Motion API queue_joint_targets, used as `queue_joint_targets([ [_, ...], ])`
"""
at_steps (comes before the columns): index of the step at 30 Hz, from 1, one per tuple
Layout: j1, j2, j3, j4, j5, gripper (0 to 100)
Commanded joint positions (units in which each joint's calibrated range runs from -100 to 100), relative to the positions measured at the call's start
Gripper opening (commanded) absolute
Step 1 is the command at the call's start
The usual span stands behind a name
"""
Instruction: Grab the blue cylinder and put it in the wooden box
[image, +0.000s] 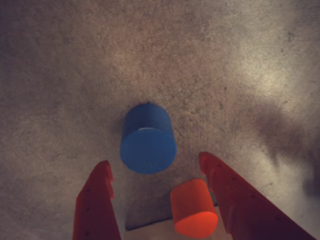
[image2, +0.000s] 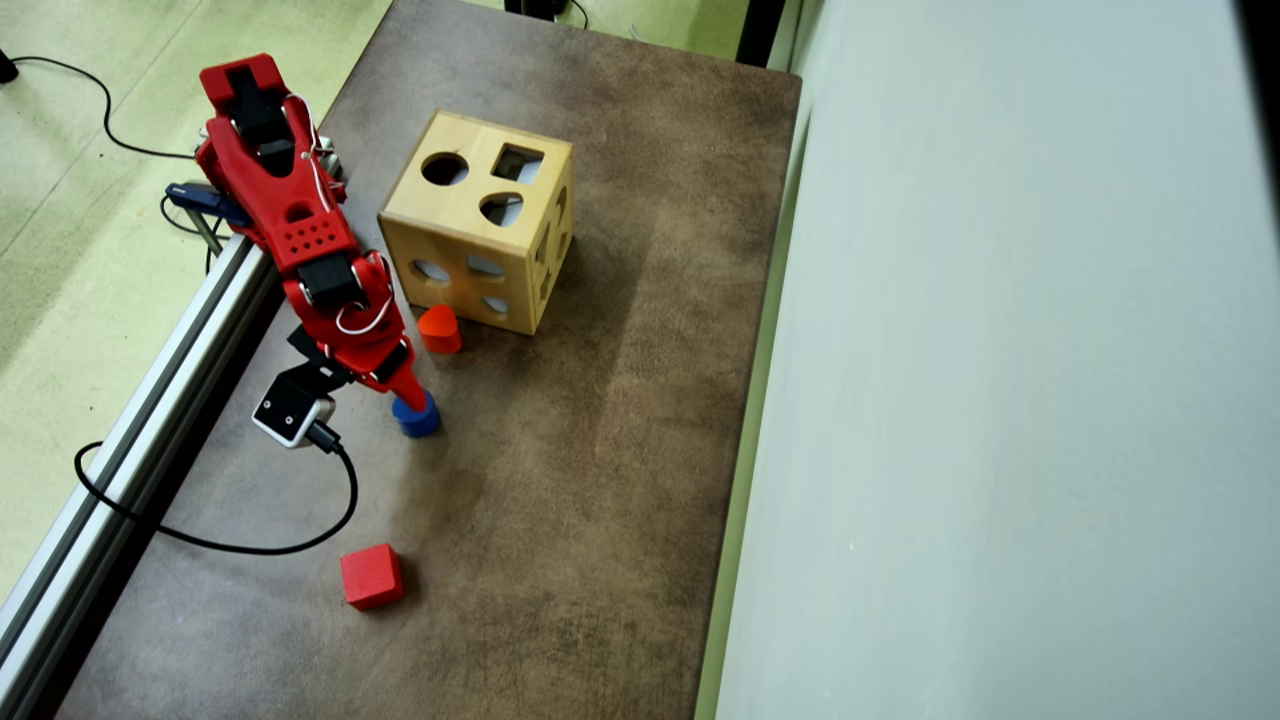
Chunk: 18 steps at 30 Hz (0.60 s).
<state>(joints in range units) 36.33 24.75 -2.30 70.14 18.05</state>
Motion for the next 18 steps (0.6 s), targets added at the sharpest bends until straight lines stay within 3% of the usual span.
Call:
queue_joint_targets([
  [1, -0.4, -0.6, -0.8, -1.0, 0.2, 28],
  [18, -1.3, 4.0, -0.8, -3.4, 0.2, 28],
])
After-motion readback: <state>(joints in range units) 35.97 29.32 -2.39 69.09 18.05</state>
